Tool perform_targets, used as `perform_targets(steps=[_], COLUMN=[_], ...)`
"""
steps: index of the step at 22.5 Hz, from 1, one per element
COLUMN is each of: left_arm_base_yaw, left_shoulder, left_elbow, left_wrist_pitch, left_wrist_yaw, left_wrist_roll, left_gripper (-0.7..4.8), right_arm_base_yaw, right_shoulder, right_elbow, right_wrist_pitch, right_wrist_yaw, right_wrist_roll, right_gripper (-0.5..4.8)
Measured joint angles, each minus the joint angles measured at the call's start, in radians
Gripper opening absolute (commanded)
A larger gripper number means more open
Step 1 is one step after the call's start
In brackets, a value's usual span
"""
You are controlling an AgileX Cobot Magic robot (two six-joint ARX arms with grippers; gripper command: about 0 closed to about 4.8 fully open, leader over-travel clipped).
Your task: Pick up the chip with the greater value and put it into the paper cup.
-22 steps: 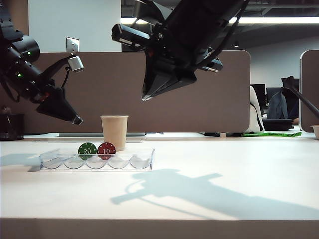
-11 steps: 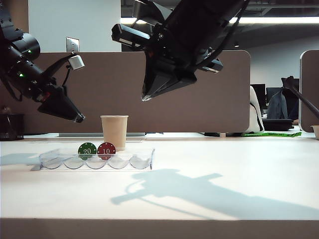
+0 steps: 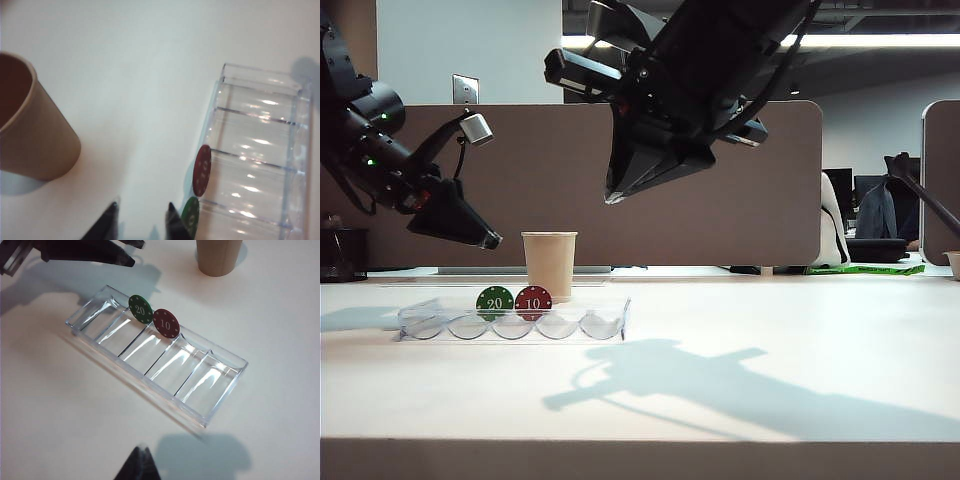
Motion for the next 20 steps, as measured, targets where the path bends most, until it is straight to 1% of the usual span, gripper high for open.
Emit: perform_targets(steps=[4,8,14,18,20], left_arm_base_yaw=[0.0,0.0,0.0,0.0,0.0], left_shoulder=[0.004,0.004,0.006,0.007,0.007], left_elbow=[0.01,0.014,0.014,0.014,0.014], left_wrist_pitch=[-0.011,-0.032,-0.089,-0.156,-0.179], left_wrist_yaw=[0.047,0.062,0.054,0.054,0.054], left_wrist_roll=[-0.019,-0.03,-0.032,-0.032,-0.031], left_gripper=[1.2,1.2,1.21,1.22,1.37], right_arm_base_yaw=[0.0,-0.001,-0.001,-0.002,-0.002], right_shoulder=[0.0,0.0,0.0,0.0,0.0], right_elbow=[0.0,0.0,0.0,0.0,0.0], right_wrist_pitch=[-0.004,-0.006,-0.006,-0.006,-0.006], right_wrist_yaw=[0.0,0.0,0.0,0.0,0.0], right_wrist_roll=[0.0,0.0,0.0,0.0,0.0], right_gripper=[-0.06,-0.06,-0.06,-0.06,-0.06])
